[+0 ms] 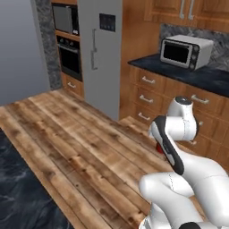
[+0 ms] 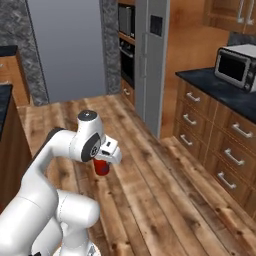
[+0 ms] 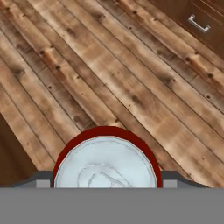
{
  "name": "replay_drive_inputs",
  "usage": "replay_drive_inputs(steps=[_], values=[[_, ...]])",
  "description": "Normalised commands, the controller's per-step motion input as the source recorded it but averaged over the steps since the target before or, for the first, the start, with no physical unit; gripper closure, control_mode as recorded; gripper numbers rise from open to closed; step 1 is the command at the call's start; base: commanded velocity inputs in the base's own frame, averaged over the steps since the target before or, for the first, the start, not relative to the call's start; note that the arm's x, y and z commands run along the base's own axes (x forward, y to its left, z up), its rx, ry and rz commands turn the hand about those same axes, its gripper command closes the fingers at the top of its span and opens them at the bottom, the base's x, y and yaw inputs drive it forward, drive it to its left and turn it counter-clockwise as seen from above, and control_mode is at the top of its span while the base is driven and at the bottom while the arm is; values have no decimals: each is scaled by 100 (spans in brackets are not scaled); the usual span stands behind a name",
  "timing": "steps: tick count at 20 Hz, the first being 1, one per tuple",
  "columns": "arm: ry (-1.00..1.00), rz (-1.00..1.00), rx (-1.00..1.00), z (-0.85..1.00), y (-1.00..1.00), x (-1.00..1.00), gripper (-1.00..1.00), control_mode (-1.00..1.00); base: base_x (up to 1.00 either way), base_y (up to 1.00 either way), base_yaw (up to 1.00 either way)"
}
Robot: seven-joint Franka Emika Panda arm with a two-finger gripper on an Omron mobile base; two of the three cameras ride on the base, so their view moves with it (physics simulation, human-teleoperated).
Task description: Four empty soda cans are scattered around the kitchen. Gather all the cans and cluster them next to the stove for recycling.
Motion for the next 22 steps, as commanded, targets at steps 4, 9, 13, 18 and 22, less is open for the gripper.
replay_drive_inputs(steps=[4, 9, 13, 18, 22], values=[[0, 0, 0, 0, 0, 0, 100, 100, 72, 0, 18], [0, 0, 0, 0, 0, 0, 100, 100, 72, 0, 17], [0, 0, 0, 0, 0, 0, 100, 100, 72, 0, 18], [0, 0, 0, 0, 0, 0, 100, 100, 72, 0, 16], [0, 0, 0, 0, 0, 0, 100, 100, 72, 0, 16]])
